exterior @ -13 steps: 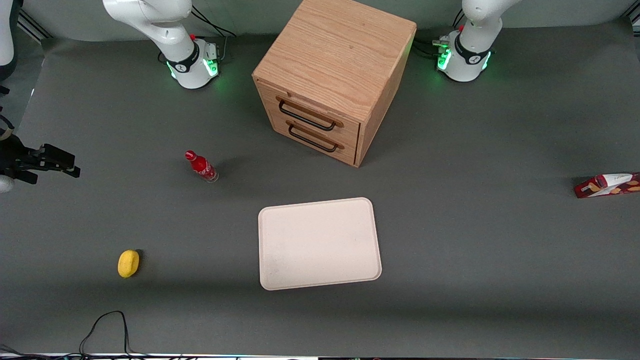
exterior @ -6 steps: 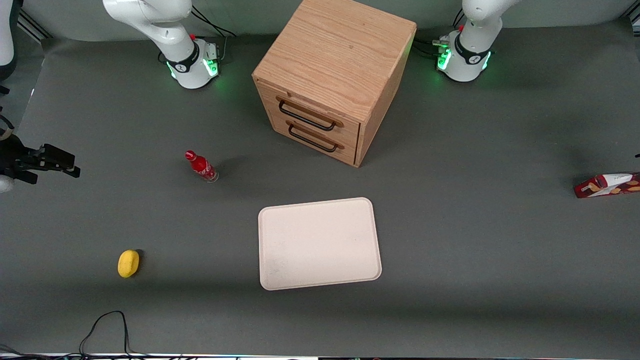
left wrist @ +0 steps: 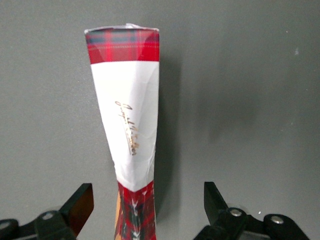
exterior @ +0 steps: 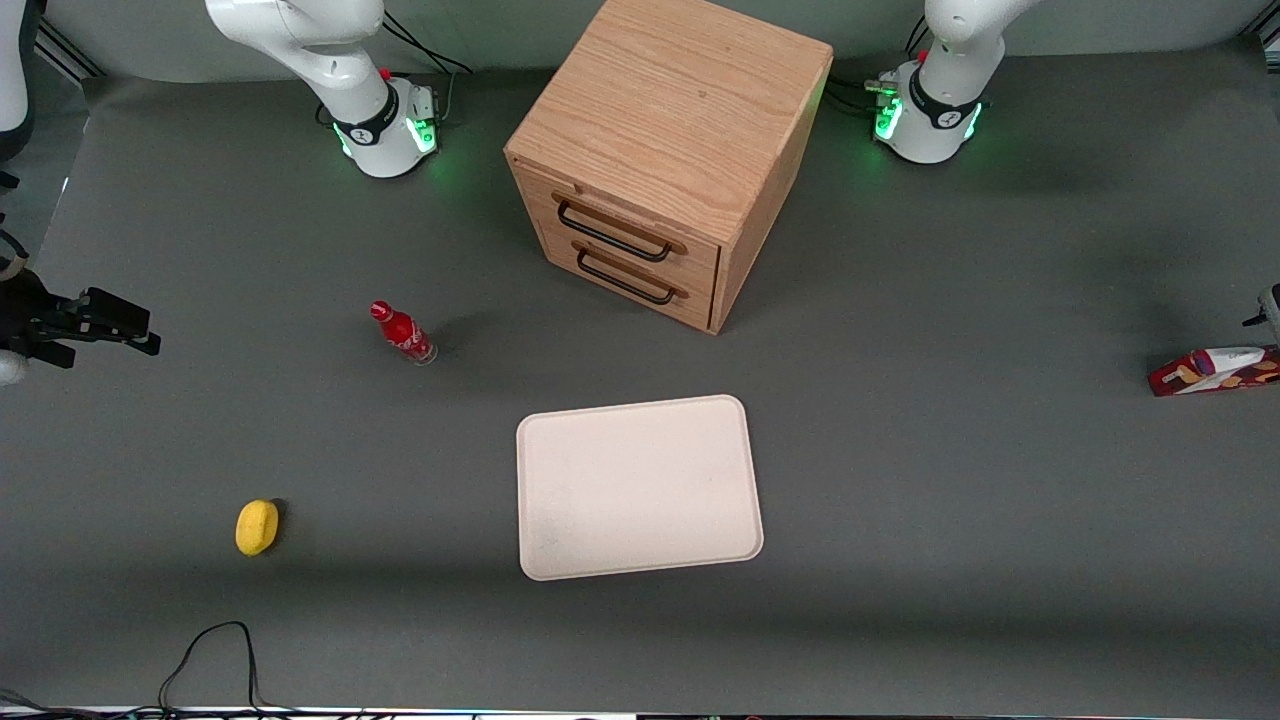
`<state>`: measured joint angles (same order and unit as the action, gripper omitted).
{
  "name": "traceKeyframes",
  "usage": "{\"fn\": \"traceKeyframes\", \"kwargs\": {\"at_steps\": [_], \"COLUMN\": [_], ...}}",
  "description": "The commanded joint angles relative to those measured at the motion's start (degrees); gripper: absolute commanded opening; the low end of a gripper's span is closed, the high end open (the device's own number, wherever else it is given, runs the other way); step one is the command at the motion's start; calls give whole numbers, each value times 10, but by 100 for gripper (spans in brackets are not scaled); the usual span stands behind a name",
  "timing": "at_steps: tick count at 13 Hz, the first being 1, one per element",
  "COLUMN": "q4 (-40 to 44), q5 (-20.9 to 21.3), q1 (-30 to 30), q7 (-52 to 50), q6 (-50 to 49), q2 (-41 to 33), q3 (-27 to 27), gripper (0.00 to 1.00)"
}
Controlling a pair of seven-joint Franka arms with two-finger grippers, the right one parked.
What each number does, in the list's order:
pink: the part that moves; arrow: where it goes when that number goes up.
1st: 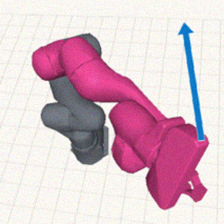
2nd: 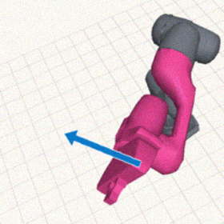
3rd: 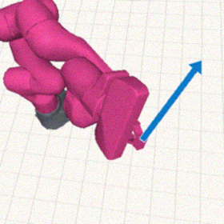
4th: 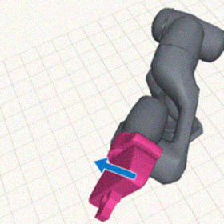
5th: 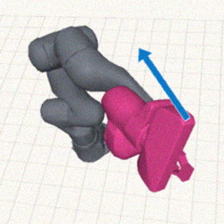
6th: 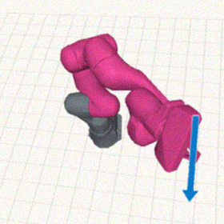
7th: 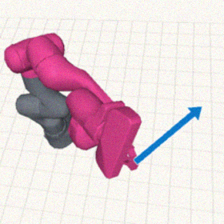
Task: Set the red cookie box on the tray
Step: 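Close the left gripper on the end of the red cookie box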
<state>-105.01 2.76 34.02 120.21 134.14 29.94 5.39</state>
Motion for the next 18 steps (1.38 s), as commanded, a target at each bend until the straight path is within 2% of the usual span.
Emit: {"fn": "traceKeyframes", "kwargs": {"at_steps": [1,2,3,5,13,18], "q4": [-4,-4,-4,-3,4,97], "q5": [-13,-14,-14,-14,-14,-13], "q1": [6,7,7,4,-1,-32], "q7": [18,18,18,31,32,3], "q6": [12,13,13,14,6,-175], "q2": [0,1,2,2,-13,-92], "q3": [-6,-6,-6,-6,-15,-22], "gripper": [98,97,90,0,0,0]}}
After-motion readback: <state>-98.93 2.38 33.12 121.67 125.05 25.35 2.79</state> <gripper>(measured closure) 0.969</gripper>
